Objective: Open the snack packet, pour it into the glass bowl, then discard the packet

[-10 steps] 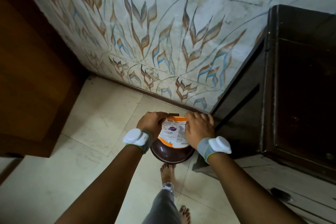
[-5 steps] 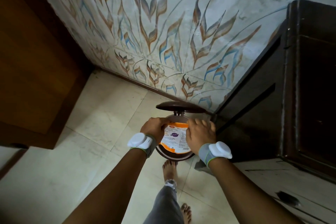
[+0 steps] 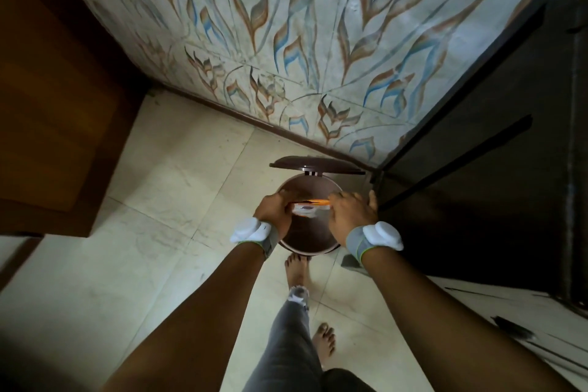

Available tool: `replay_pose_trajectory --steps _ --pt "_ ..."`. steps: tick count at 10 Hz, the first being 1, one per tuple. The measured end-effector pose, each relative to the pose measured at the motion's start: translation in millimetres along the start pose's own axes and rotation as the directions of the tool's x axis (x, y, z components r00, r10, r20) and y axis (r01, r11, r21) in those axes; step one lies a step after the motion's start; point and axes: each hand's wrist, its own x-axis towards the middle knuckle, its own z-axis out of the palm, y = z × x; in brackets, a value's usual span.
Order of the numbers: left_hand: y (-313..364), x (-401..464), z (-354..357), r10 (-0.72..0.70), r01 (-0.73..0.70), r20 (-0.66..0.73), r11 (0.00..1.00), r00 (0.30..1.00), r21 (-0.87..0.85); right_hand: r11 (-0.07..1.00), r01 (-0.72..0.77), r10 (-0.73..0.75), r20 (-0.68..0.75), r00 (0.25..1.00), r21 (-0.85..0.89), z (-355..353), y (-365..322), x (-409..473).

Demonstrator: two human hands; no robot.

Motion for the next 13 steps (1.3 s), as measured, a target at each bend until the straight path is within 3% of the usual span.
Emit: replay_pose_trajectory --steps 5,13 --pt "16.5 7.8 -11.0 0.109 -0.109 -0.025 0.994 0.994 -0.024 0.993 -0.096 0.102 -0.089 0.991 0.067 -10.5 1.1 0.8" --pt "30.6 -24.5 -16.1 0.23 -0.23 0.005 0.973 0.973 -0.012 0.993 0.043 -0.03 -0.111 0.993 0.113 -25.5 -18.1 -28.1"
